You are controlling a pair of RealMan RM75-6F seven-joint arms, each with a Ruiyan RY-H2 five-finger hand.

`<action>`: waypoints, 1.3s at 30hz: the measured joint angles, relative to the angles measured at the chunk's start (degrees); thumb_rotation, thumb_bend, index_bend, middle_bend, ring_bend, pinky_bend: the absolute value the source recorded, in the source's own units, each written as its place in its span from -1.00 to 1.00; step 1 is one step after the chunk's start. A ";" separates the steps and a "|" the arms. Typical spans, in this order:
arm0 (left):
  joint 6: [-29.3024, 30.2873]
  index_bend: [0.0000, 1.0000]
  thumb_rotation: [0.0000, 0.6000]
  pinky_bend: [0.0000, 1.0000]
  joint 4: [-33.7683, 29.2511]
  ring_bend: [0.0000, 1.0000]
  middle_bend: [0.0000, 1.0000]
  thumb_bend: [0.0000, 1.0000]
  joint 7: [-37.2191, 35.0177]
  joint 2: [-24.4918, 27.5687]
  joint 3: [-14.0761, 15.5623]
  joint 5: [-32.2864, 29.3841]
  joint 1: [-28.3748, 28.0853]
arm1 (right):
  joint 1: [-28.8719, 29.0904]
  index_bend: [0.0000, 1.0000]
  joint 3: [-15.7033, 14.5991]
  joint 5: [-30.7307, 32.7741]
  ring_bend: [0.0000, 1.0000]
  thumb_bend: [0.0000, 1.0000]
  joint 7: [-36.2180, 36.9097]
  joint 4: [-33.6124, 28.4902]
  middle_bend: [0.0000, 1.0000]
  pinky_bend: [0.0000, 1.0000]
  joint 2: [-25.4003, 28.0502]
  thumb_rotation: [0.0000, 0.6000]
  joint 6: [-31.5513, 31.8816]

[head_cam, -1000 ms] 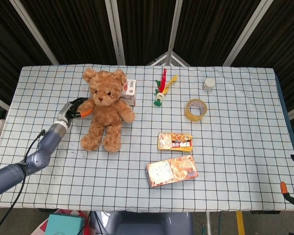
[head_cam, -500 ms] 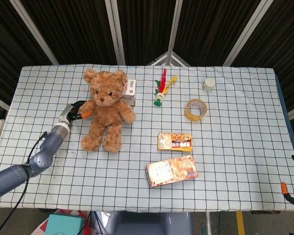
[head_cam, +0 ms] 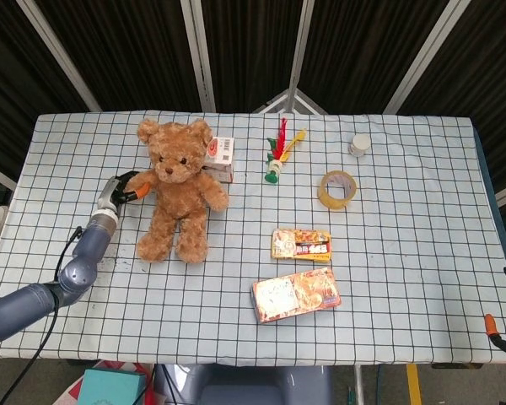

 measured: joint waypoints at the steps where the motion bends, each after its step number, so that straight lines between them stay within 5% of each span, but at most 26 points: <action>1: 0.13 -0.03 1.00 -0.93 0.01 -0.91 -0.08 0.23 0.41 -0.01 -0.03 -0.85 -0.10 | -0.01 -0.94 0.00 0.01 -0.62 -0.15 0.03 -0.04 -0.79 -0.93 -0.02 1.00 -0.01; 14: 2.95 -0.03 1.00 -0.93 -1.62 -0.91 -0.09 0.22 6.52 0.50 -2.05 -6.19 -1.36 | 0.10 -0.94 -0.10 0.19 -0.62 -0.15 -0.09 0.17 -0.78 -0.93 -0.12 1.00 -0.62; 29: 0.33 -0.06 1.00 -0.93 0.25 -0.91 -0.10 0.21 12.08 -0.41 -0.51 -9.44 -0.64 | 0.14 -0.94 -0.13 0.14 -0.62 -0.15 -0.47 -0.20 -0.79 -0.93 -0.08 1.00 -0.74; 39: 0.77 -0.06 1.00 -0.93 -1.80 -0.91 -0.10 0.21 13.23 -0.14 -3.33 -10.60 -2.09 | 0.19 -0.94 -0.05 0.30 -0.62 -0.15 -0.21 0.04 -0.79 -0.93 -0.13 1.00 -0.89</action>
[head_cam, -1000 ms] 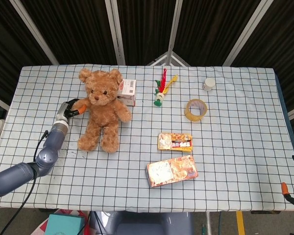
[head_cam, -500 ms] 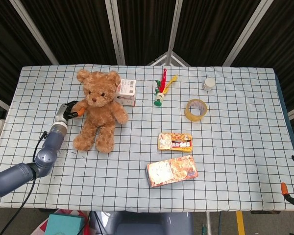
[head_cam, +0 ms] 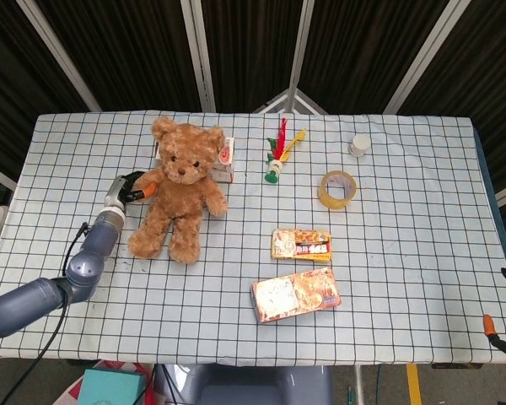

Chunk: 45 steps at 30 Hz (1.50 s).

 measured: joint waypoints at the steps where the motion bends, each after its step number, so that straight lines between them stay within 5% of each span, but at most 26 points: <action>1: 0.11 -0.06 1.00 -0.93 0.03 -0.91 -0.10 0.21 0.13 -0.15 -0.01 -0.04 -0.06 | 0.01 -0.94 0.03 0.07 -0.62 -0.15 0.13 0.05 -0.79 -0.93 0.01 1.00 -0.04; 11: -1.32 -0.05 1.00 -0.93 5.32 -0.91 -0.10 0.21 2.81 -3.54 2.38 -2.98 0.23 | -0.15 -0.94 0.09 -0.14 -0.62 -0.15 0.65 0.04 -0.79 -0.93 0.18 1.00 0.41; 23: -0.02 -0.06 1.00 -0.93 1.71 -0.91 -0.10 0.20 3.66 -2.22 -0.27 -0.66 -0.03 | -0.03 -0.94 0.07 -0.13 -0.62 -0.15 0.25 -0.14 -0.79 -0.93 0.08 1.00 0.18; 35: 0.48 -0.06 1.00 -0.93 3.15 -0.91 -0.10 0.20 5.86 -3.58 1.47 -2.30 0.79 | -0.15 -0.94 0.18 -0.32 -0.62 -0.15 0.73 -0.42 -0.78 -0.93 0.39 1.00 0.65; 45: 2.22 -0.06 1.00 -0.93 -0.54 -0.91 -0.10 0.19 5.98 -1.40 -1.47 -0.60 0.69 | -0.13 -0.94 0.12 -0.42 -0.63 -0.15 0.64 -0.53 -0.79 -0.93 0.41 1.00 0.58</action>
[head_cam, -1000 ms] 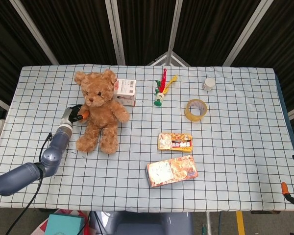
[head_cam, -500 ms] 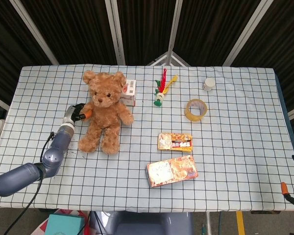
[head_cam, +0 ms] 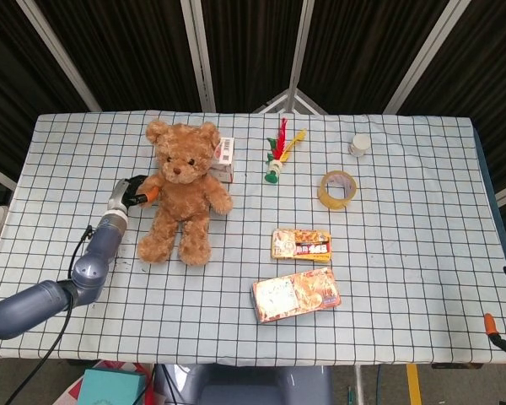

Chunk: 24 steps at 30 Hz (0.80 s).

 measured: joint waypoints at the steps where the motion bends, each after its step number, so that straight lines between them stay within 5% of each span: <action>1: 0.22 -0.06 1.00 -0.93 -0.34 -0.91 -0.10 0.19 0.10 0.23 -0.09 -0.02 0.03 | 0.01 -0.94 -0.03 0.01 -0.63 -0.15 -0.03 0.02 -0.79 -0.93 -0.01 1.00 -0.07; 12: -1.01 -0.11 1.00 -0.93 1.83 -0.91 -0.15 0.12 1.40 -0.88 1.12 -2.04 0.32 | -0.01 -0.94 0.02 0.19 -0.62 -0.15 0.28 0.11 -0.78 -0.93 0.00 1.00 -0.15; 14: -1.05 -0.30 1.00 -0.94 1.85 -0.94 -0.34 -0.05 1.37 -0.89 0.82 -1.68 0.33 | 0.03 -0.94 0.03 0.24 -0.63 -0.15 0.24 0.15 -0.79 -0.93 -0.02 1.00 -0.22; 16: -0.95 -0.76 1.00 -0.95 1.64 -0.99 -0.74 -0.33 1.32 -0.73 0.48 -1.04 0.36 | 0.04 -0.94 0.03 0.28 -0.63 -0.15 0.28 0.13 -0.78 -0.93 -0.01 1.00 -0.27; 18: -1.02 -0.98 1.00 -0.97 1.10 -1.00 -0.95 -0.50 1.21 -0.43 0.17 -0.02 0.53 | 0.05 -0.94 0.02 0.28 -0.62 -0.15 0.25 0.15 -0.78 -0.93 0.01 1.00 -0.31; 24: -0.74 -1.00 1.00 -0.98 -0.73 -1.00 -1.00 -0.58 -1.41 0.14 -1.85 5.71 2.37 | 0.02 -0.94 0.08 0.26 -0.63 -0.15 0.39 0.15 -0.79 -0.93 -0.01 1.00 -0.15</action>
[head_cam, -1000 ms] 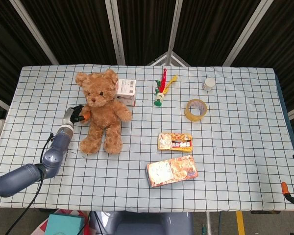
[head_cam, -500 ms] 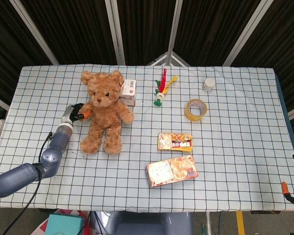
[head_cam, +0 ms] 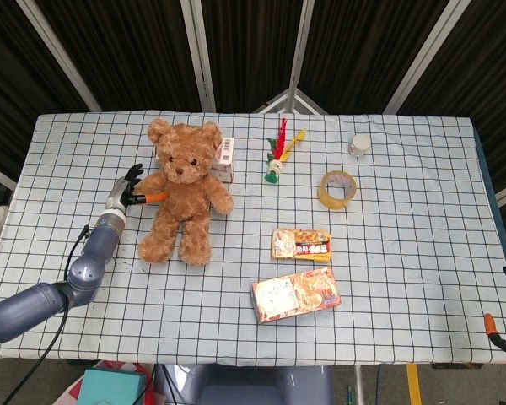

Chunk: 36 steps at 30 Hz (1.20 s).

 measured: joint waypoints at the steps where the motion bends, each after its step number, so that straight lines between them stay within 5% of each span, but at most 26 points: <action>1: 0.21 -1.00 1.00 -0.98 -0.41 -1.00 -1.00 -0.58 -0.91 0.11 -0.58 1.00 0.54 | -0.04 -0.94 0.02 0.04 -0.63 -0.15 0.17 -0.03 -0.78 -0.93 0.04 1.00 0.04; 7: 0.61 -1.00 1.00 -0.98 -5.21 -1.00 -1.00 -0.58 -4.48 4.59 -2.33 5.44 6.25 | -0.24 -0.94 0.03 -0.03 -0.63 -0.15 0.89 -0.04 -0.78 -0.93 0.25 1.00 0.39; 13: -0.80 -1.00 1.00 -0.98 -12.82 -1.00 -1.00 -0.57 -6.85 14.68 -2.59 9.27 14.47 | -0.46 -0.94 -0.05 -0.25 -0.63 -0.15 1.52 -0.23 -0.79 -0.93 0.40 1.00 0.75; 22: 1.21 -1.00 1.00 -0.98 -28.59 -1.00 -1.00 -0.51 -2.67 34.03 2.07 27.25 26.99 | -0.38 -0.94 -0.31 -0.72 -0.62 -0.15 0.79 0.24 -0.79 -0.93 -0.07 1.00 0.66; 28: 15.68 -0.94 1.00 -0.98 -37.83 -1.00 -1.00 -0.49 1.34 41.59 6.10 44.41 37.09 | -0.60 -0.94 -0.41 -1.54 -0.63 -0.15 0.43 -0.07 -0.78 -0.93 0.04 1.00 1.60; 36: 39.67 -0.91 1.00 -0.98 -39.36 -1.00 -1.00 -0.49 4.88 43.58 13.39 61.47 50.01 | -1.46 -0.94 -0.58 -3.63 -0.62 -0.15 0.14 -1.47 -0.78 -0.93 0.96 1.00 4.89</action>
